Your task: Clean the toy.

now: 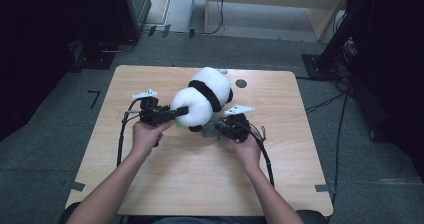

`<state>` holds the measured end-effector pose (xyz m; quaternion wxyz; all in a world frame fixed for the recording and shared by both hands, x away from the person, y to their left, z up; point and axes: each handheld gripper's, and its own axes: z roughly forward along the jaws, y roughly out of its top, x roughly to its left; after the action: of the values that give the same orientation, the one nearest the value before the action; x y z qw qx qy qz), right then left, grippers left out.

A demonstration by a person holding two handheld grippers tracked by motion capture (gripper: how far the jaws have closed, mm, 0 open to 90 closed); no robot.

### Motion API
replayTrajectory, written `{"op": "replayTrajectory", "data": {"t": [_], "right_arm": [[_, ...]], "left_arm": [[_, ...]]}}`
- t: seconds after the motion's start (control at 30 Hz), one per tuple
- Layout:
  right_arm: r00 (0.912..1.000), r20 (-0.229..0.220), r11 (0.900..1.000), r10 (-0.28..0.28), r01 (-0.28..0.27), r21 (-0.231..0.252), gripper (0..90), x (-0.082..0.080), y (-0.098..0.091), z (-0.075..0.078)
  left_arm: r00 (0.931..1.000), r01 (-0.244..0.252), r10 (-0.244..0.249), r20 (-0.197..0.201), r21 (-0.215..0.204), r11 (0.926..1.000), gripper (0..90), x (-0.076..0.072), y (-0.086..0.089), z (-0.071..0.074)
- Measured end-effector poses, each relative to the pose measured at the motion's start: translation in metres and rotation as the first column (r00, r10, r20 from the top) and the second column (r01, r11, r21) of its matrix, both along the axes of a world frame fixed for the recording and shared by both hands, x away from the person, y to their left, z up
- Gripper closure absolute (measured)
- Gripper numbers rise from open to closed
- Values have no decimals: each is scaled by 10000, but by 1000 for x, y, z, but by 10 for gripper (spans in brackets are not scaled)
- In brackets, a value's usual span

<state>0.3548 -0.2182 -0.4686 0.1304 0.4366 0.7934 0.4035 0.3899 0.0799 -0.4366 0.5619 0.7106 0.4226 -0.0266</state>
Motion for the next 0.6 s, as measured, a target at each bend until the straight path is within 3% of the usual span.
{"op": "replayTrajectory", "data": {"t": [0.1, 0.17, 0.3, 0.4, 0.6], "right_arm": [[9978, 120, 9972, -648, 643, 370, 794, 3, -18, 8], [9941, 299, 9905, -1040, 1008, 934, 794, 3, -32, 17], [9871, 907, 9795, -1319, 1157, 1650, 794, -4, -42, 38], [9891, 1145, 9811, -930, 714, 1799, 794, -10, -33, 51], [9927, 1118, 9923, 452, -575, 1097, 794, -21, 12, 50]], "left_arm": [[10000, -80, 80, 34, 205, 9998, 492, 1, 3, -1], [9999, -101, 99, 60, 478, 9988, 492, 2, 2, -2], [10000, -38, 43, -66, 786, 9969, 490, 2, -4, -7], [9997, 178, -161, -171, 1022, 9946, 489, 0, -14, -11], [9996, 255, -241, -154, 1036, 9943, 485, -5, -25, -13]]}}
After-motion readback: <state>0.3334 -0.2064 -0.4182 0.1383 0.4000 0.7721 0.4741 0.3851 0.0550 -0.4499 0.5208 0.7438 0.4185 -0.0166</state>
